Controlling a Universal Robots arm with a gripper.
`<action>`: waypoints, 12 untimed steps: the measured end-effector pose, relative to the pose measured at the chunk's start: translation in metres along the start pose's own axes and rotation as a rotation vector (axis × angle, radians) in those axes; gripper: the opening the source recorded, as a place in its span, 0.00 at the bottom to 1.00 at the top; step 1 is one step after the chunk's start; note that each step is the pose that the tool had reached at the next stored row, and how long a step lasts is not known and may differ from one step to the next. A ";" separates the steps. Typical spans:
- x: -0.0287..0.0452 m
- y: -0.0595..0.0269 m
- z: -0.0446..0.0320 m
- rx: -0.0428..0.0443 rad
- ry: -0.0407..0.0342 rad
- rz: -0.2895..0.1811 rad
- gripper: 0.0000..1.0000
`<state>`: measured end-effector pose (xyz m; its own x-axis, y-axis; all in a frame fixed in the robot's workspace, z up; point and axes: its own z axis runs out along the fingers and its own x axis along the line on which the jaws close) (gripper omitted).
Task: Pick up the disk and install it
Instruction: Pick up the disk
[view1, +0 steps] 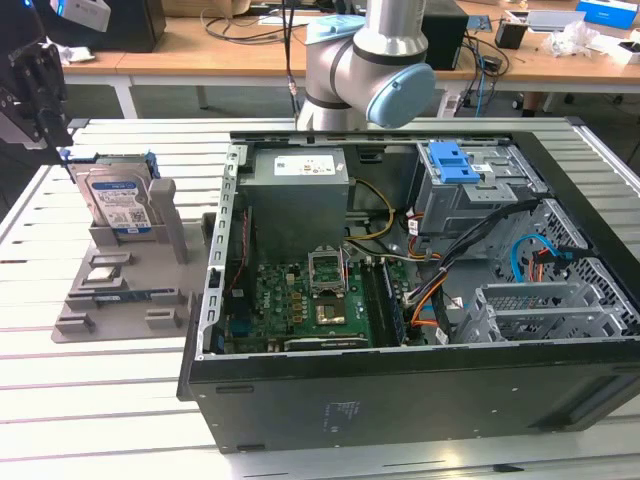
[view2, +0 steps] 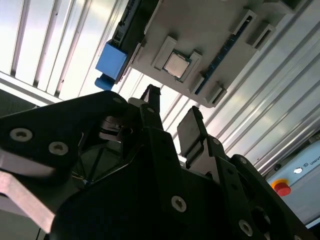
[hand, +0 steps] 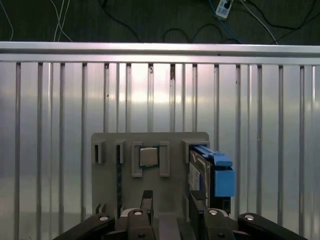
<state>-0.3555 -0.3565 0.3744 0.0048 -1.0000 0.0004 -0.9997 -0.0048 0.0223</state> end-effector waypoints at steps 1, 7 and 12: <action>0.0000 0.0000 0.0000 0.0000 -0.0001 0.007 0.42; -0.0017 -0.0001 0.0003 0.0001 -0.0009 0.037 0.42; -0.0082 -0.0001 0.0006 0.0001 -0.0009 0.036 0.42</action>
<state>-0.3555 -0.3483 0.3738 -0.0317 -0.9995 0.0004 -0.9992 0.0317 0.0223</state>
